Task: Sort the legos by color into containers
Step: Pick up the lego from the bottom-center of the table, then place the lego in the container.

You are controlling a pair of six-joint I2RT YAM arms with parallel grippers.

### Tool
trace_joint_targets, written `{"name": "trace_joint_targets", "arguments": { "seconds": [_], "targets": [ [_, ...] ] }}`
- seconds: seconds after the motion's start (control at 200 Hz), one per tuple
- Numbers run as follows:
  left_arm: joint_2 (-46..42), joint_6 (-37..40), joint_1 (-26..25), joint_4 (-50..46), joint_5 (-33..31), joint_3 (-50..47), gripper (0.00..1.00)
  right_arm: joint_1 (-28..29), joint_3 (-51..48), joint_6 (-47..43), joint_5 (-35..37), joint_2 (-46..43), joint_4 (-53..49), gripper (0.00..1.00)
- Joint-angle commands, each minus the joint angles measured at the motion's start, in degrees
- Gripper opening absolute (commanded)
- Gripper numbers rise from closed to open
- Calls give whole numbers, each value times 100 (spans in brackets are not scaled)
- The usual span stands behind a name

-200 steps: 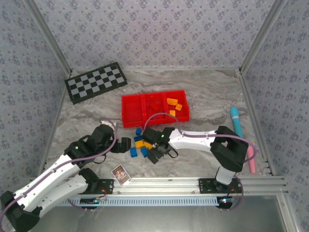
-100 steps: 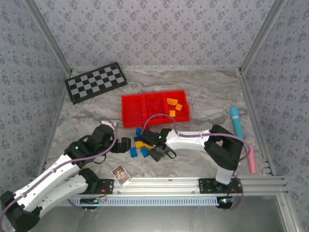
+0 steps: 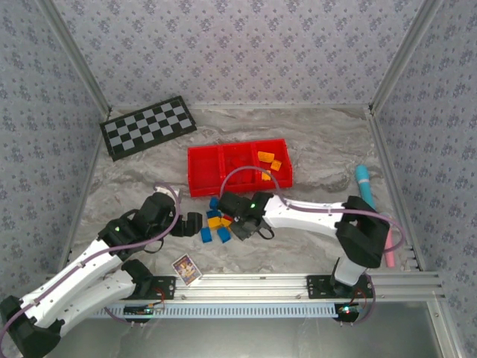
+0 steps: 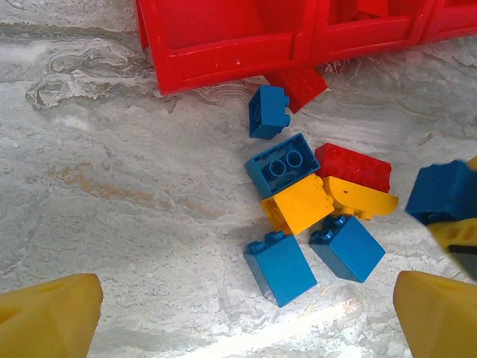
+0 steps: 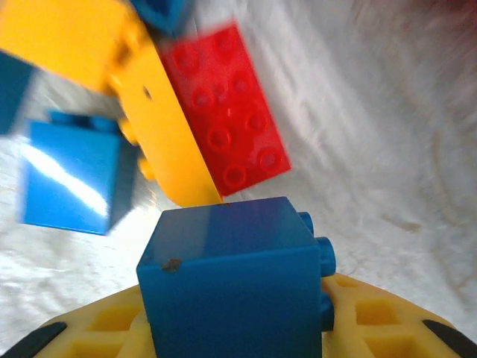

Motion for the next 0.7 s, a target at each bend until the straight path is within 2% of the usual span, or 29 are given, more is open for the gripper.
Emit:
{"name": "trace_joint_targets", "arguments": {
  "seconds": [0.0,0.14,0.245,0.485,0.695],
  "targets": [
    [-79,-23,-39,28,24,69,100,-254,570,-333,2,-390,-85,32],
    [-76,-43,-42,19,41,69,100,-647,1322,-772,70,-201,23,32],
    [-111,-96,-34,-76,39,116,100,-955,2037,-1026,-170,190,167,32],
    [-471,-465,-41,-432,-311,142,100,-1496,3866,-1352,-939,1666,44,32],
    [-666,-897,-42,-726,-417,145,100,-1639,5159,-1390,-1446,2868,-290,32]
  ]
}}
